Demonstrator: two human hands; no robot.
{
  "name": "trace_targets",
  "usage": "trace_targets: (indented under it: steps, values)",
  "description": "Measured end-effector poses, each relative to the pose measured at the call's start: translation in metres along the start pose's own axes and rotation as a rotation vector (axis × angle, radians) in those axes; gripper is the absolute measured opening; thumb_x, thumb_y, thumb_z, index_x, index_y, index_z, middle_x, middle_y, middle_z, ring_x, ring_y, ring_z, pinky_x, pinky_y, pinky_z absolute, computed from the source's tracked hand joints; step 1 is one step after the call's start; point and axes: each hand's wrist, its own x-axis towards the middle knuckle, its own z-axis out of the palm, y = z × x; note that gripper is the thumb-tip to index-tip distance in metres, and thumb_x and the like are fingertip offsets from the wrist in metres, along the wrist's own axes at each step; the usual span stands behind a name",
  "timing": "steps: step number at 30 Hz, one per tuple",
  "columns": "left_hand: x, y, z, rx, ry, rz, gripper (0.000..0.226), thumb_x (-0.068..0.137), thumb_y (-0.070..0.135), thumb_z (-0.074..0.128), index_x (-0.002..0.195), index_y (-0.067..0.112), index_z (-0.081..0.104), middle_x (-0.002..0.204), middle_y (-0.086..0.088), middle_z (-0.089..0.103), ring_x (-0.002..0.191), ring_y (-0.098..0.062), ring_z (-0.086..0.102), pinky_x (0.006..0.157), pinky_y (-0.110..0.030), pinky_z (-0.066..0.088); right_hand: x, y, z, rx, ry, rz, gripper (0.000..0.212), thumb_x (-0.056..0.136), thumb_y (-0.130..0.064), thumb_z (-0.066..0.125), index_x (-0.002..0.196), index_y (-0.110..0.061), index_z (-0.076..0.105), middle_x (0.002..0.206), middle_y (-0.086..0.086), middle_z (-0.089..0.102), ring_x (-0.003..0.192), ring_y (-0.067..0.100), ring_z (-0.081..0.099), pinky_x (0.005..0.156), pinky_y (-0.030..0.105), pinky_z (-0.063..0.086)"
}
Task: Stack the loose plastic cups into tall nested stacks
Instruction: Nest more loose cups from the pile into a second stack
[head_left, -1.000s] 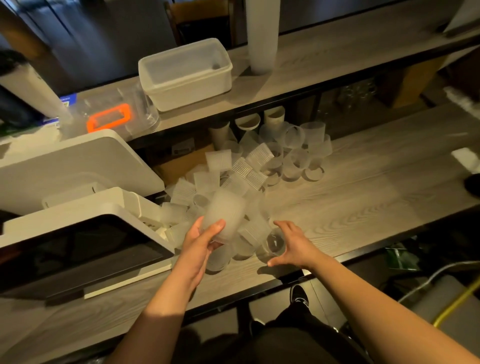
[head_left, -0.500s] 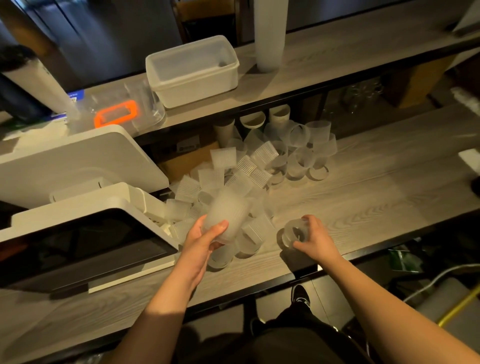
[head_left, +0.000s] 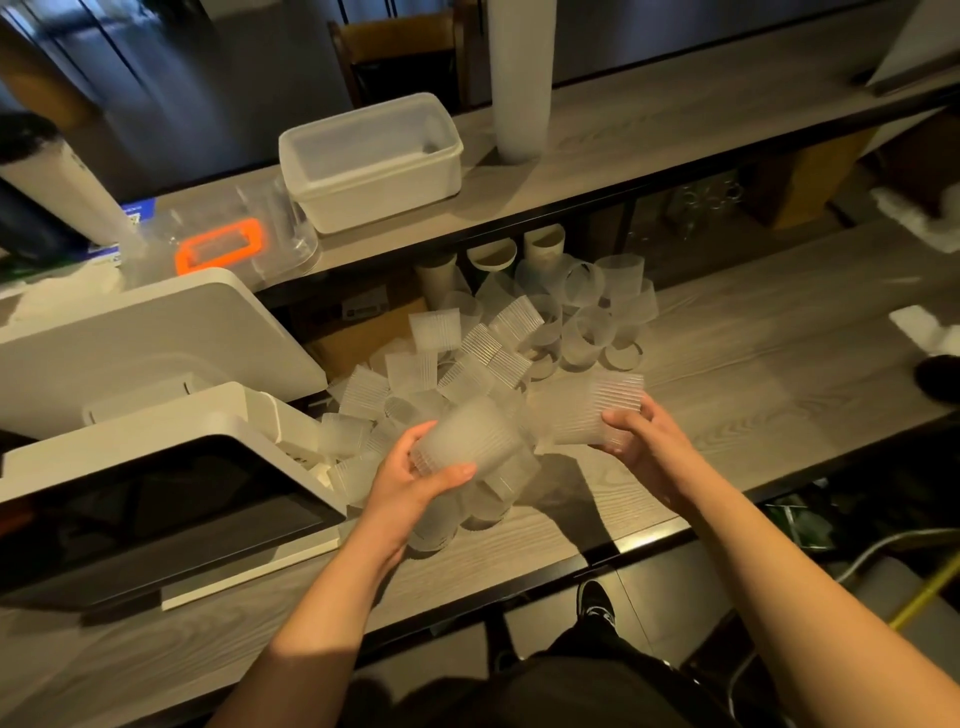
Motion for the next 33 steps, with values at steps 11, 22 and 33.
trace_targets:
  steps: [11, 22, 33]
  values:
    - [-0.003, 0.006, -0.002, 0.081, -0.039, 0.097, 0.079, 0.045, 0.045, 0.088, 0.119, 0.043, 0.058, 0.127, 0.011, 0.053, 0.114, -0.011, 0.056, 0.078, -0.023, 0.054, -0.008, -0.017, 0.044, -0.115, -0.171, -0.048, 0.086, 0.055, -0.026, 0.089, 0.132, -0.01, 0.053, 0.122, 0.009, 0.067, 0.114, 0.023, 0.064, 0.091, 0.034, 0.054]
    - [-0.01, 0.003, -0.012, 0.121, -0.062, 0.151, 0.08, 0.048, 0.045, 0.088, 0.123, 0.042, 0.058, 0.13, 0.011, 0.053, 0.115, -0.009, 0.057, 0.081, -0.024, 0.055, -0.018, -0.028, 0.07, -0.437, -0.299, -0.022, 0.082, 0.06, -0.039, 0.079, 0.133, -0.016, 0.051, 0.124, 0.002, 0.065, 0.111, 0.011, 0.065, 0.09, 0.023, 0.051]
    - [-0.011, 0.004, -0.021, 0.009, -0.02, 0.134, 0.078, 0.047, 0.04, 0.09, 0.121, 0.04, 0.062, 0.126, 0.007, 0.058, 0.117, -0.017, 0.058, 0.091, -0.039, 0.056, -0.018, -0.033, 0.077, -0.37, -0.186, -0.152, 0.08, 0.063, -0.041, 0.078, 0.137, -0.023, 0.051, 0.127, 0.0, 0.064, 0.118, 0.016, 0.062, 0.101, 0.034, 0.05]
